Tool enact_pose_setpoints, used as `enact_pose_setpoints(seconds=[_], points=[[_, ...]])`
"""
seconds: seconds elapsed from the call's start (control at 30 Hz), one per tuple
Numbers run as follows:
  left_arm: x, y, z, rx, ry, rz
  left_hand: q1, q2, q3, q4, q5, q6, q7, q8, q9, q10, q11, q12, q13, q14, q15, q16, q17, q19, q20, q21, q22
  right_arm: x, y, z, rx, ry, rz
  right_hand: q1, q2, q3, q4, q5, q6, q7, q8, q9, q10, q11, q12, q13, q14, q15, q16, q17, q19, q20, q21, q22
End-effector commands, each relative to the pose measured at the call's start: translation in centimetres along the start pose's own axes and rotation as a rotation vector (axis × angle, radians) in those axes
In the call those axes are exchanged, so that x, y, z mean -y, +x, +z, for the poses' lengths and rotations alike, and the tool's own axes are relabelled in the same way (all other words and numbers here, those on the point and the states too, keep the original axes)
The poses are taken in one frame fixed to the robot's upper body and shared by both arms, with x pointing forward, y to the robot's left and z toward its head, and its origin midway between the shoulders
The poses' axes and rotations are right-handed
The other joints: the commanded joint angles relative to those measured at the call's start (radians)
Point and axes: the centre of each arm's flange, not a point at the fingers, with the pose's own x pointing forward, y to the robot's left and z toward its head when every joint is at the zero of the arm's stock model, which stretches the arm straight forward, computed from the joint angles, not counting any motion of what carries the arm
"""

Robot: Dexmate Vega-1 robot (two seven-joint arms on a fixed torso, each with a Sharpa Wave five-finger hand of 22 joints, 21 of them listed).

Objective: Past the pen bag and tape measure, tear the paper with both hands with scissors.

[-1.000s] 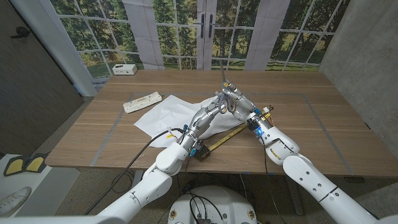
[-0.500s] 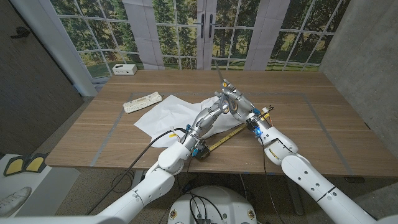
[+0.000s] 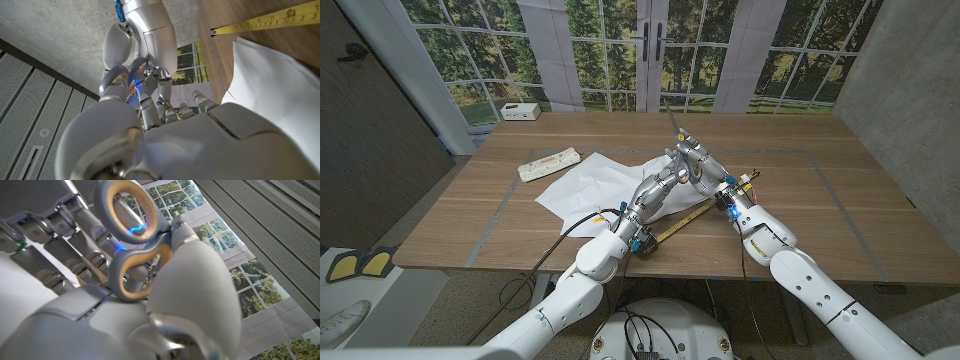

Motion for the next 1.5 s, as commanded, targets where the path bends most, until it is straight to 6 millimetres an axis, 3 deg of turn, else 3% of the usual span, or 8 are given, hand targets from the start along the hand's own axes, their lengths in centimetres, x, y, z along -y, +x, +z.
enact_pose_setpoints(seconds=[0.03, 0.5, 0.7, 0.97, 1.27, 1.4, 1.5], points=[[0.1, -0.3, -0.4, -0.013, -0.055, 0.046, 0.052, 0.023, 0.023, -0.003, -0.008, 0.057, 0.016, 0.044, 0.037, 0.032, -0.006, 0.014, 0.004, 0.018, -0.024, 0.007, -0.001, 0.017, 0.006, 0.007, 0.003, 0.4, 0.0, 0.3, 0.014, 0.007, -0.012, 0.074, 0.076, -0.001, 0.000, 0.004, 0.007, -0.004, -0.007, 0.002, 0.014, -0.007, 0.005, 0.006, 0.005, -0.089, -0.008, 0.003, 0.007, -0.010, -0.009, 0.002], [-0.3, -0.6, -0.4, -0.011, -0.073, 0.080, 0.091, 0.039, 0.040, 0.004, -0.014, 0.054, 0.045, 0.086, 0.098, 0.054, -0.011, 0.018, 0.007, 0.030, -0.029, 0.005, 0.000, 0.026, 0.007, 0.009, 0.005, 0.8, 0.1, 0.6, 0.020, 0.030, -0.004, 0.075, 0.078, -0.004, 0.000, 0.003, 0.005, -0.006, -0.010, 0.004, 0.013, -0.007, 0.001, 0.012, 0.011, -0.089, -0.006, 0.013, 0.016, -0.008, -0.030, 0.002], [-0.5, -0.8, -0.2, -0.007, -0.076, 0.090, 0.099, 0.043, 0.044, 0.008, -0.016, 0.031, 0.056, 0.094, 0.122, 0.055, -0.013, 0.017, 0.008, 0.031, -0.030, 0.004, 0.000, 0.028, 0.007, 0.009, 0.006, 1.0, -0.2, 0.4, 0.017, 0.036, 0.004, 0.084, 0.081, 0.001, -0.003, 0.001, -0.017, -0.015, -0.017, 0.013, -0.009, -0.007, -0.003, 0.031, 0.006, -0.088, -0.002, 0.043, 0.021, 0.013, -0.058, 0.004], [-0.6, -0.9, 0.0, 0.003, -0.078, 0.094, 0.106, 0.046, 0.048, 0.012, -0.017, 0.019, 0.053, 0.108, 0.150, 0.055, -0.014, 0.015, 0.009, 0.031, -0.031, 0.003, 0.001, 0.030, 0.008, 0.009, 0.007, 1.2, -0.4, 0.5, 0.013, 0.010, 0.018, 0.088, 0.072, -0.001, -0.007, 0.004, -0.038, -0.016, -0.026, 0.017, -0.026, -0.009, -0.006, 0.050, -0.023, -0.088, -0.006, 0.075, 0.029, 0.023, -0.083, 0.005], [-0.6, -1.1, 0.1, 0.009, -0.084, 0.091, 0.112, 0.044, 0.050, 0.014, -0.017, 0.016, 0.048, 0.131, 0.184, 0.057, -0.015, 0.014, 0.011, 0.032, -0.030, 0.002, 0.001, 0.029, 0.010, 0.009, 0.007, 1.7, -1.1, 1.4, 0.030, -0.065, -0.009, 0.096, 0.077, 0.000, -0.006, 0.000, -0.002, -0.026, -0.014, 0.019, -0.006, -0.010, 0.000, 0.064, -0.052, -0.088, -0.002, 0.129, 0.061, 0.011, -0.108, 0.006], [-0.6, -1.2, 0.3, 0.013, -0.081, 0.087, 0.115, 0.043, 0.052, 0.014, -0.016, 0.018, 0.050, 0.140, 0.196, 0.058, -0.012, 0.014, 0.011, 0.032, -0.029, 0.002, 0.000, 0.029, 0.010, 0.009, 0.007, 2.0, -1.3, 1.4, 0.033, -0.068, -0.010, 0.091, 0.076, -0.007, 0.000, 0.000, 0.016, -0.027, -0.012, 0.017, 0.015, -0.009, -0.015, 0.041, -0.066, -0.088, -0.020, 0.121, 0.082, -0.012, -0.123, 0.006], [-0.6, -1.2, 0.3, 0.012, -0.080, 0.086, 0.118, 0.041, 0.052, 0.014, -0.014, 0.016, 0.051, 0.148, 0.209, 0.060, -0.010, 0.014, 0.012, 0.032, -0.029, 0.002, 0.000, 0.028, 0.011, 0.008, 0.007, 2.1, -1.5, 1.6, 0.034, -0.077, -0.003, 0.079, 0.099, -0.011, 0.015, 0.001, -0.014, -0.037, -0.029, 0.014, 0.005, -0.006, -0.038, 0.041, -0.127, -0.086, -0.045, 0.118, 0.096, 0.007, -0.150, 0.008]])
